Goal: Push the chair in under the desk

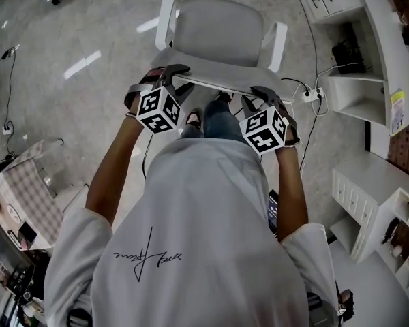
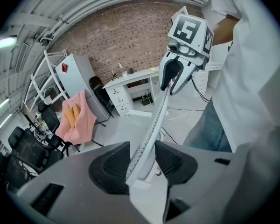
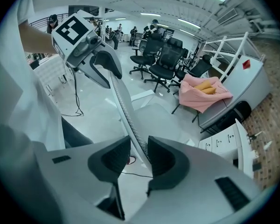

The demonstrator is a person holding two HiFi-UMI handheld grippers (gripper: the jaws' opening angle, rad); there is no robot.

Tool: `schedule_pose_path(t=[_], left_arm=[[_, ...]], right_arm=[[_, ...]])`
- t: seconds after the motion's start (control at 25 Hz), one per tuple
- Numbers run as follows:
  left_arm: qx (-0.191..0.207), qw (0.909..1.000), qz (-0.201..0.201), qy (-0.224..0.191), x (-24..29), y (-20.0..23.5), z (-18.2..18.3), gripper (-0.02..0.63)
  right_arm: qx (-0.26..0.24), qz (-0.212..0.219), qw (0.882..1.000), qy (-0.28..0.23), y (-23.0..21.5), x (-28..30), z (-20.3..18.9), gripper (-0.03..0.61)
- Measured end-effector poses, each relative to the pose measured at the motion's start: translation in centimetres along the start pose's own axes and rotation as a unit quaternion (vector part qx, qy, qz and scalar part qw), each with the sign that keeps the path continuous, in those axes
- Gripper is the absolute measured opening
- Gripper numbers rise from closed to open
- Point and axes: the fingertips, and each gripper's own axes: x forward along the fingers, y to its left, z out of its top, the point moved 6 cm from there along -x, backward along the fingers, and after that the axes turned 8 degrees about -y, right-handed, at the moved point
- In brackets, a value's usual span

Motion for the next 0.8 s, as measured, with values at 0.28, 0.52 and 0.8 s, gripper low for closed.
schedule_pose_path(t=[0.28, 0.52, 0.8], left_arm=[[0.011, 0.9998, -0.015, -0.001, 2.3, 1.6, 1.8, 0.167], [0.02, 0.9994, -0.028, 0.0, 4.0, 2.8, 3.2, 0.167], [0.027, 0.9989, -0.039, 0.005, 6.1, 3.7, 4.9, 0.167]], right_arm=[[0.017, -0.01, 1.0, 0.004, -2.6, 0.0, -0.8, 0.137], [0.031, -0.022, 0.999, 0.001, -4.5, 0.0, -1.5, 0.138], [0.044, -0.028, 0.999, -0.001, -6.5, -0.3, -2.7, 0.139]])
